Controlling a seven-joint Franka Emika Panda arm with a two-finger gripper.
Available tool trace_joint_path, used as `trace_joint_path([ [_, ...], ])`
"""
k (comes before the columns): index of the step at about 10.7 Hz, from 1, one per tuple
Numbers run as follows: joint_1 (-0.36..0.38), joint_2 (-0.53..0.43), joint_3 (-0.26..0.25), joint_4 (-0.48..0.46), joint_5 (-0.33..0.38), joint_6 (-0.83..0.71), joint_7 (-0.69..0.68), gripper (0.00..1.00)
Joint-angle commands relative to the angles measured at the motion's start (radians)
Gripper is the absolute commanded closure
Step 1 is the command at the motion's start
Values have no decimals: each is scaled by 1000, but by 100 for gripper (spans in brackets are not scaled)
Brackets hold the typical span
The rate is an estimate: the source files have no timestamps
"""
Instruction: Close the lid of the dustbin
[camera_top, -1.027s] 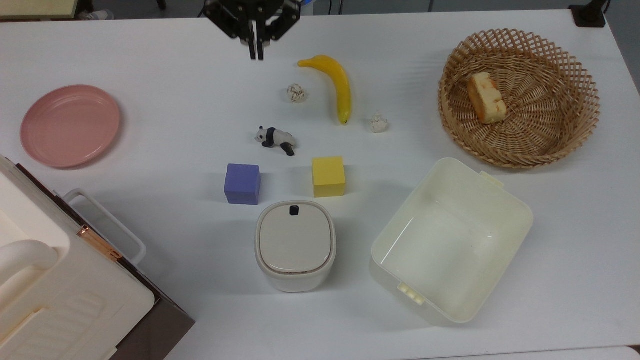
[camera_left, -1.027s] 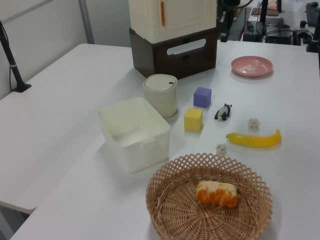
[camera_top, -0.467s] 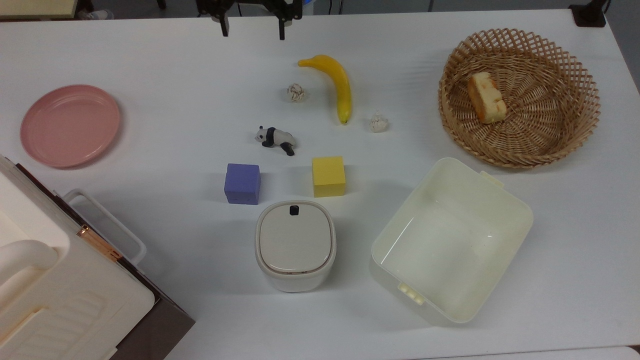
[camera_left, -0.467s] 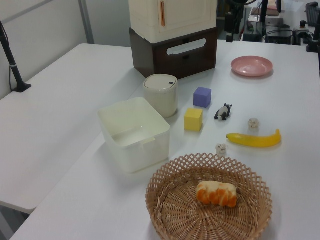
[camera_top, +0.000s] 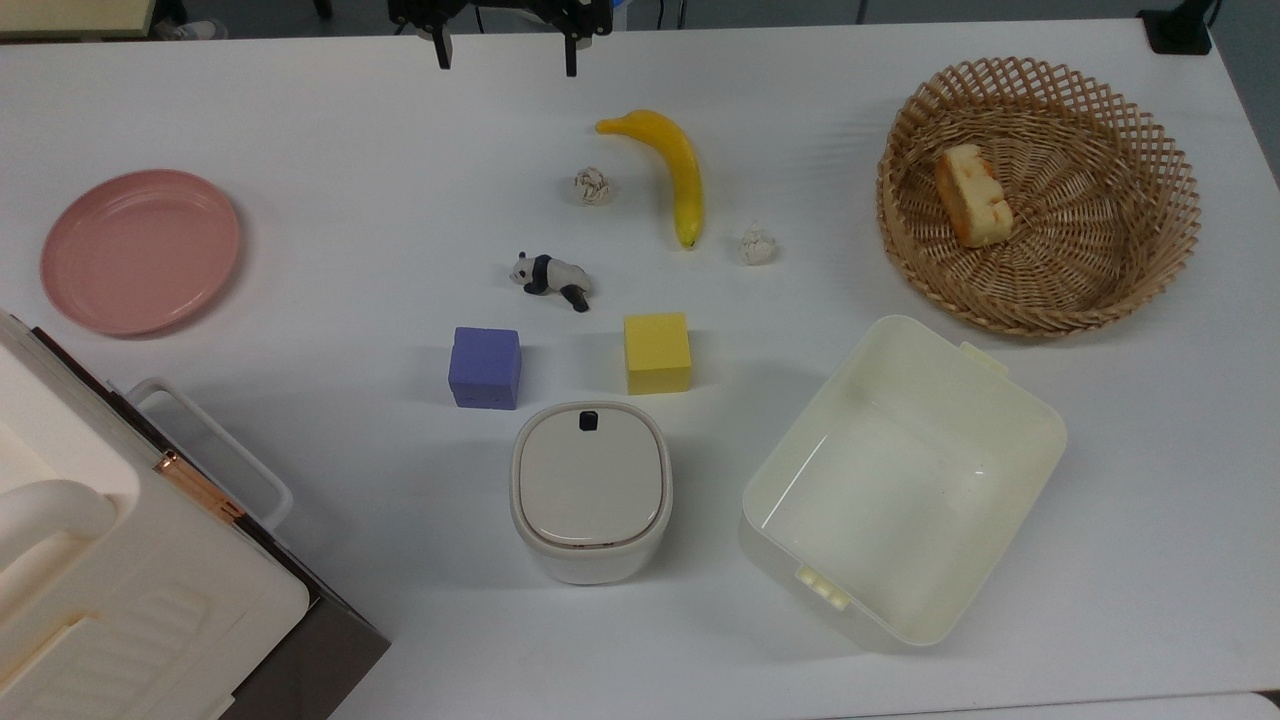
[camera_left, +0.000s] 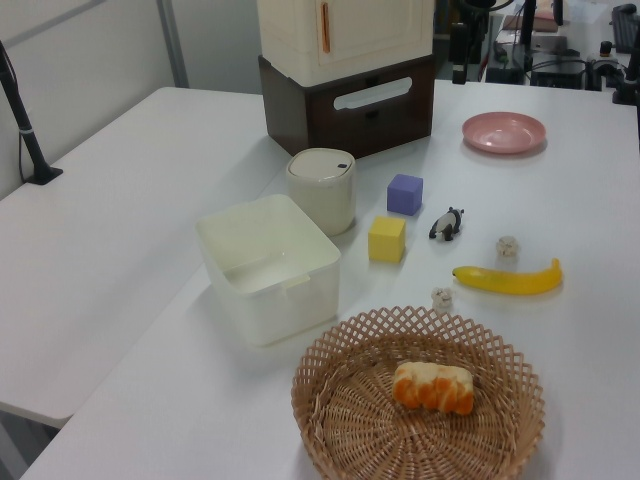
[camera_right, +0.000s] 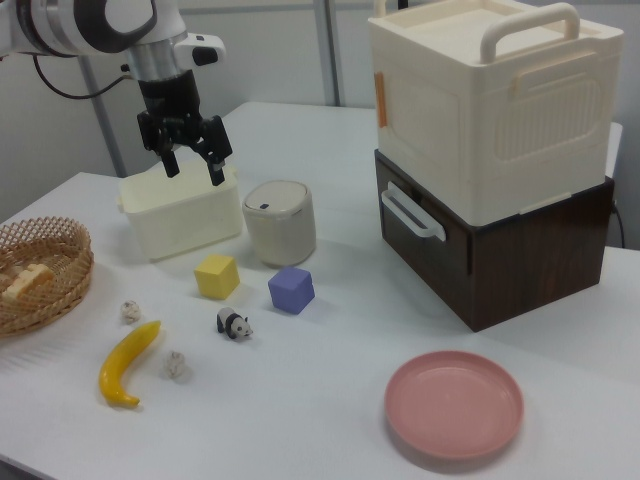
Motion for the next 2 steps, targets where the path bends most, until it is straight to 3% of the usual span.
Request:
trace_joint_path([
  [1,3,-21,-6,-19,4,-20,-12,0],
  [2,2,-21,-6,-19,4,-20,-12,0],
])
